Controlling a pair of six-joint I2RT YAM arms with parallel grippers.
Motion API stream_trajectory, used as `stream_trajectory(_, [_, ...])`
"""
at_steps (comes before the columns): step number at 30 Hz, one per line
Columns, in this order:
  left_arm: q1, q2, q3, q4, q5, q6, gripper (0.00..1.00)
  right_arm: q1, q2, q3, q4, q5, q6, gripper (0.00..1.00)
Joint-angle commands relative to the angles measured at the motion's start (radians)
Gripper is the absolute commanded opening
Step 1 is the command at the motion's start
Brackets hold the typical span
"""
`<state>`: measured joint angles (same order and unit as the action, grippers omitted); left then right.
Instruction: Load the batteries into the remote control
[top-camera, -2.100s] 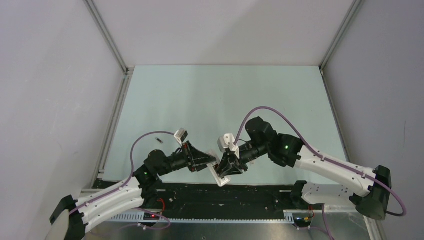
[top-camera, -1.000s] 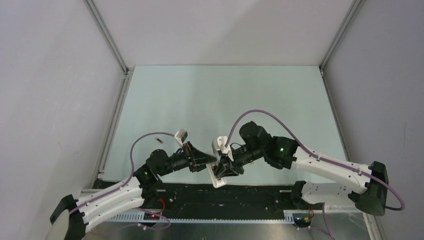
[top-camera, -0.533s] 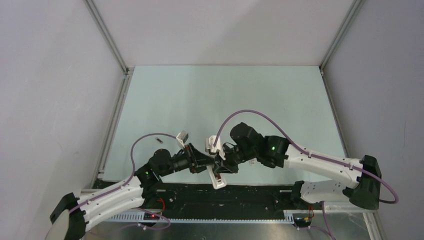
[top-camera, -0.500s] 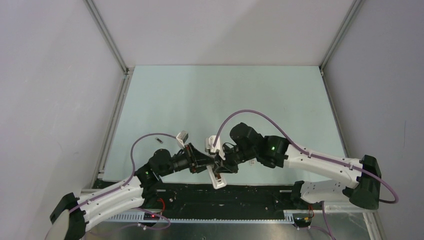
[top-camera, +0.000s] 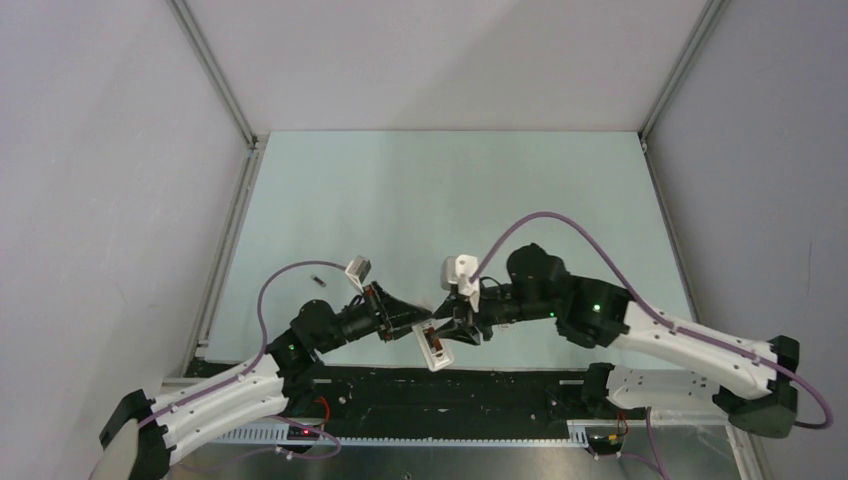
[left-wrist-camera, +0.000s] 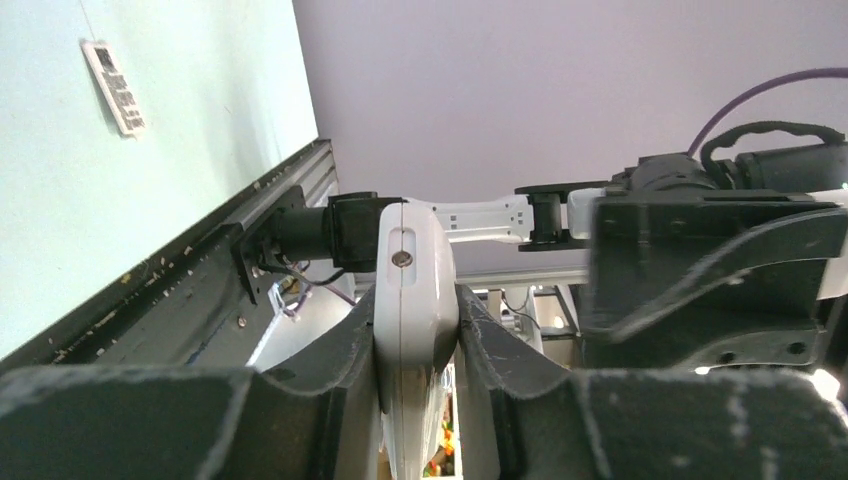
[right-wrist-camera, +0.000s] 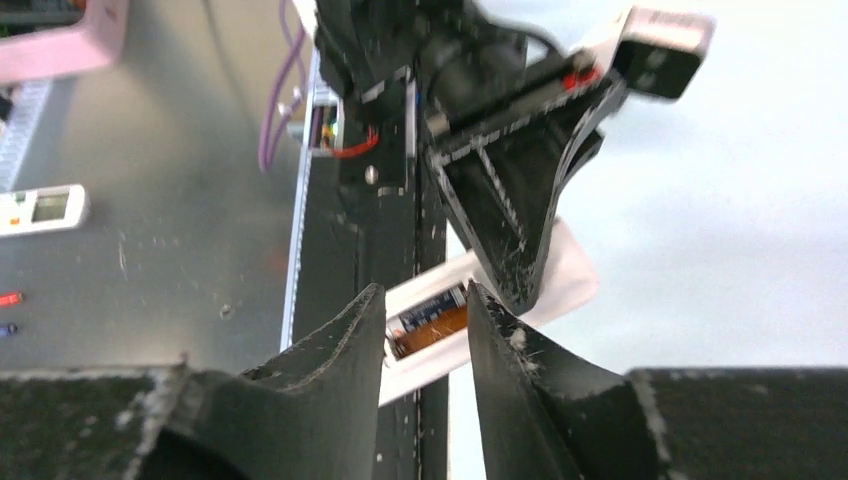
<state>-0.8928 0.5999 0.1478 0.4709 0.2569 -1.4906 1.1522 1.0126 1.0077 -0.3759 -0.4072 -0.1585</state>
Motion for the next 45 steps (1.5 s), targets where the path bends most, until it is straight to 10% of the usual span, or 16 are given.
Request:
stream_trajectory(1, [-0.006, -0.020, -0.009, 0.045, -0.050, 0.079, 0.00, 0.022, -0.089, 0.007, 0.133, 0.085, 0.076, 0.41])
stream_trajectory(16, [-0.006, -0.282, 0.299, -0.334, -0.098, 0.376, 0.00, -0.075, -0.189, -0.208, 0.193, 0.768, 0.577, 0.66])
stream_trajectory(20, [-0.006, -0.254, 0.514, -0.618, -0.141, 0.453, 0.00, -0.117, -0.006, -0.211, 0.210, 0.741, 0.711, 0.65])
stream_trajectory(29, [-0.007, -0.206, 0.771, -0.702, -0.115, 0.458, 0.00, -0.098, 0.537, 0.074, 0.420, 0.593, 0.672, 0.71])
stream_trajectory(45, [-0.006, -0.206, 0.793, -0.748, -0.096, 0.444, 0.00, 0.001, 1.238, 0.740, 0.405, 0.375, 0.422, 0.86])
